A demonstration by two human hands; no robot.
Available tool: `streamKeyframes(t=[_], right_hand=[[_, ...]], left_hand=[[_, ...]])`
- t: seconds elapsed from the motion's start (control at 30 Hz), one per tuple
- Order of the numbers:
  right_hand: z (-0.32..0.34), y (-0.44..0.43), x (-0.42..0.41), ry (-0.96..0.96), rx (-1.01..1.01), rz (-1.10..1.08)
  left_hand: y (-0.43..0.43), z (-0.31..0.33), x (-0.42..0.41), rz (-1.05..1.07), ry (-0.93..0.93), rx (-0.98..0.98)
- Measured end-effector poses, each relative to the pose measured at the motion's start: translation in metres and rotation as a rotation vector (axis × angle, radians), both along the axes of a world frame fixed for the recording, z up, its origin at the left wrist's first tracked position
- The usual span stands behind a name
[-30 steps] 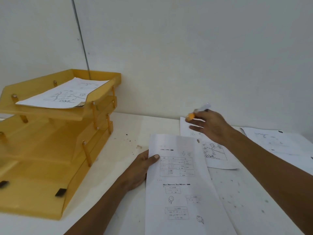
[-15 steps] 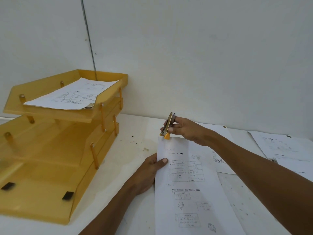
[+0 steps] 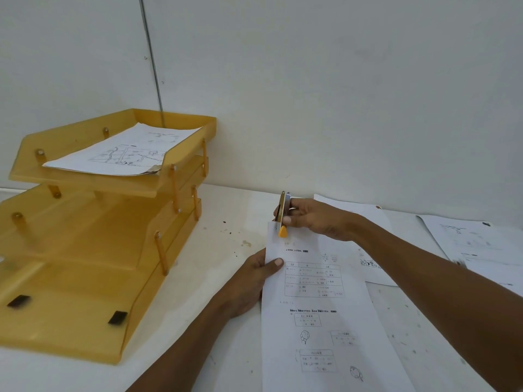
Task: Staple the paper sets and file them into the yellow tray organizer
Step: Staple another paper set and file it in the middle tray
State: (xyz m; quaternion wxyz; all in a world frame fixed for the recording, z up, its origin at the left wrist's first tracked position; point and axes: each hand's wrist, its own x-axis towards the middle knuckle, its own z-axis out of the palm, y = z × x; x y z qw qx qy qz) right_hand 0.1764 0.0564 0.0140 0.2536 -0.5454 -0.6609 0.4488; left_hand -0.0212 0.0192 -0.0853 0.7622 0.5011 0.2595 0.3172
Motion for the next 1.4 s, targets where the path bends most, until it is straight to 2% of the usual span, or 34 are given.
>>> streamKeyframes(t=[1.07, 1.23, 1.4], right_hand=[[-0.008, 0.003, -0.007, -0.054, -0.008, -0.086], [-0.010, 0.002, -0.009, -0.067, 0.013, -0.092], [-0.012, 0.003, -0.010, -0.056, 0.007, -0.102]], left_hand=[[0.002, -0.010, 0.003, 0.097, 0.075, 0.061], [0.006, -0.001, 0.004, 0.169, 0.066, -0.012], [0.018, 0.017, 0.015, 0.326, 0.251, 0.304]])
